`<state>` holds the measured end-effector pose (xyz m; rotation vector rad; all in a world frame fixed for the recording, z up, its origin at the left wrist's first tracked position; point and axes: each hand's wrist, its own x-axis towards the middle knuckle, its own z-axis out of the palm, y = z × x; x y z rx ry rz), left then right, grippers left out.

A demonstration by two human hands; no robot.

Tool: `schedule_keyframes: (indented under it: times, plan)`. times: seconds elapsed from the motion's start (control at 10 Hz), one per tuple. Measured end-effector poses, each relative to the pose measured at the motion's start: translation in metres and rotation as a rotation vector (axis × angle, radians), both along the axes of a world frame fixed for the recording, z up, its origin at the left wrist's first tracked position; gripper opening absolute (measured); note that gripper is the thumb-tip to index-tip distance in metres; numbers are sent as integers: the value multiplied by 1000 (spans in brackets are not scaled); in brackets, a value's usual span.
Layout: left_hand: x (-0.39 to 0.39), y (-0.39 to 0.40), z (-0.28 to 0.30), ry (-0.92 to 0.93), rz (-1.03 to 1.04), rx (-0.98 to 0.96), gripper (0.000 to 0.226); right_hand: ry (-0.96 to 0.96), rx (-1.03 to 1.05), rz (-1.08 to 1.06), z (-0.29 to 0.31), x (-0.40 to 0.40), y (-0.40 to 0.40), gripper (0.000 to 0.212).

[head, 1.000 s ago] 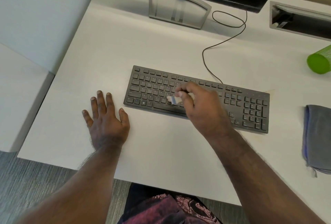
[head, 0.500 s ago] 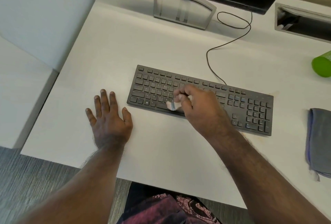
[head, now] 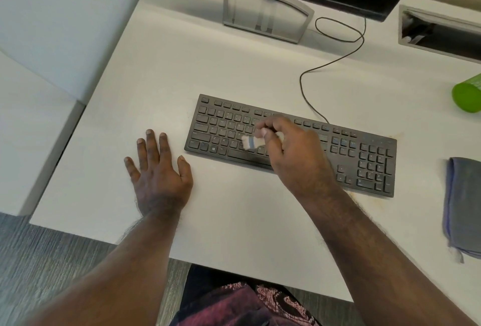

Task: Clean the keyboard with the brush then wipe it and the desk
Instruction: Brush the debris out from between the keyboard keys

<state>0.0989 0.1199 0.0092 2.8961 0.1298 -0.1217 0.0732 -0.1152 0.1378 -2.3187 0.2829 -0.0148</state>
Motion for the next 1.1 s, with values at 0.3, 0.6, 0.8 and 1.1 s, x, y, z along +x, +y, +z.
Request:
schedule_keyframes:
  times: [0.3, 0.6, 0.8, 1.1]
  plan:
    - [-1, 0, -2, -35, 8, -13, 73, -136, -25, 65, -20, 32, 0, 15]
    - [-1, 0, -1, -30, 4, -9, 73, -100, -30, 199, -25, 45, 10, 15]
    - [-1, 0, -2, -39, 4, -13, 73, -182, -21, 124, -22, 52, 6, 14]
    - [-1, 0, -3, -38, 2, -12, 73, -35, -94, 179, -14, 51, -7, 12]
